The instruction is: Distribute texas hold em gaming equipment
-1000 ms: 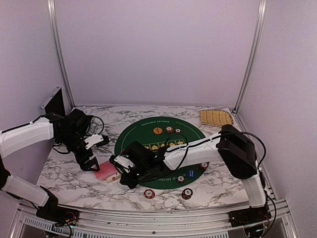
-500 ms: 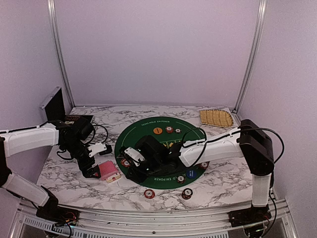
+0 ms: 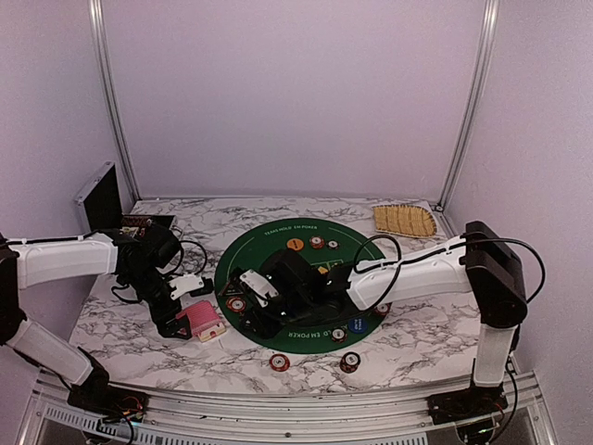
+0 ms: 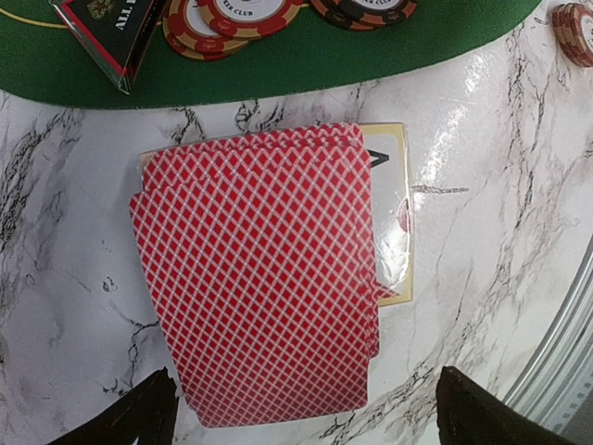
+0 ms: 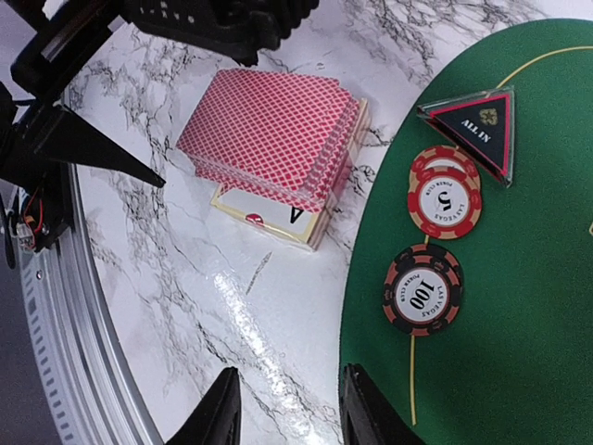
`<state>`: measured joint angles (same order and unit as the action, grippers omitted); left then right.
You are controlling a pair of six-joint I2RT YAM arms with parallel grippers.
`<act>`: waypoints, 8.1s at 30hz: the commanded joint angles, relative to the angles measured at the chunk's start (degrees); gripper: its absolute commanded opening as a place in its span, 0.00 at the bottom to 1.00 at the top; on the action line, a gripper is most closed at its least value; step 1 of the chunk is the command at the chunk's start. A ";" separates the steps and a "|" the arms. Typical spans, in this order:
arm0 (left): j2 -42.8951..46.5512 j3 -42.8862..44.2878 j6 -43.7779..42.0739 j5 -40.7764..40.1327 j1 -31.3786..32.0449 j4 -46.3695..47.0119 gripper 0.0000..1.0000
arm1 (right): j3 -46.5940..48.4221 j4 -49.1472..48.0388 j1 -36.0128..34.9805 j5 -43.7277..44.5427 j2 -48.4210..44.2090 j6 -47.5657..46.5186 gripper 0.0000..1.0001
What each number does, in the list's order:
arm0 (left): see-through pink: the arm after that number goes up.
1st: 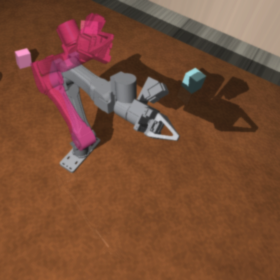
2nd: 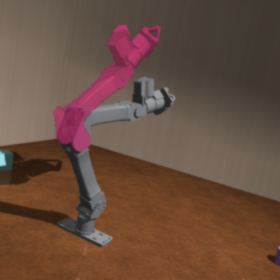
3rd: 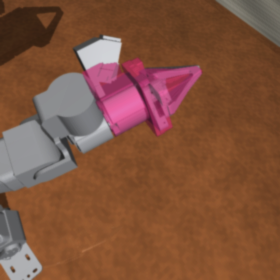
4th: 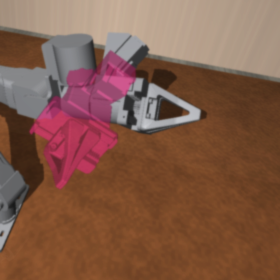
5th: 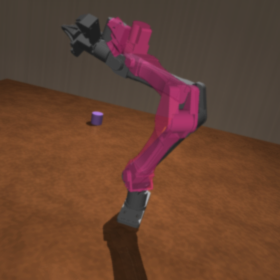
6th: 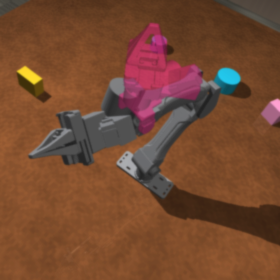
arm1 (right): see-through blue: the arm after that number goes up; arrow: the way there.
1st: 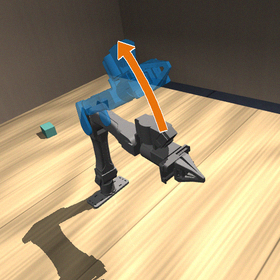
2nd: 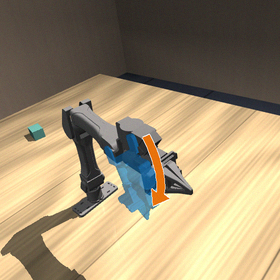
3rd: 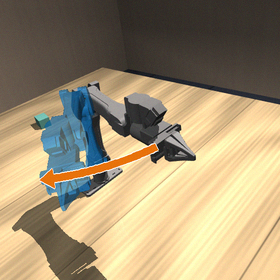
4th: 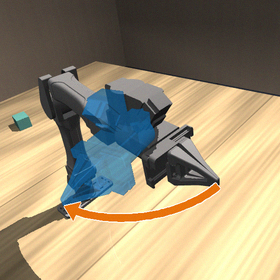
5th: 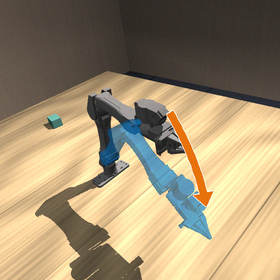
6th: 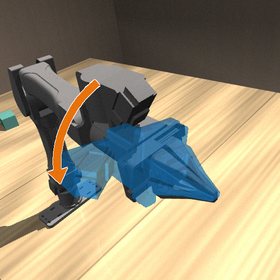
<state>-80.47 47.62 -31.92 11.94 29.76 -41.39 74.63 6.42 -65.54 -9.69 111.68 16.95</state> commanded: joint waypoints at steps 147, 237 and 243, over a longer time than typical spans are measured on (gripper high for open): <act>-1.10 2.52 3.33 -4.04 3.90 1.34 0.15 | -7.11 -15.34 7.55 -16.96 -1.79 17.58 0.56; 4.10 14.26 0.38 -8.74 9.88 -1.38 0.99 | 2.67 -59.11 12.50 -39.30 18.93 57.04 0.00; 3.29 17.42 -0.29 -4.97 9.88 -3.97 0.99 | 4.55 -56.85 12.13 -37.85 17.25 56.34 0.00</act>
<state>-76.66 61.34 -31.42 5.10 39.40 -43.77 76.90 -50.89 -53.39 -48.86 132.70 74.87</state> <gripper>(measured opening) 0.989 0.158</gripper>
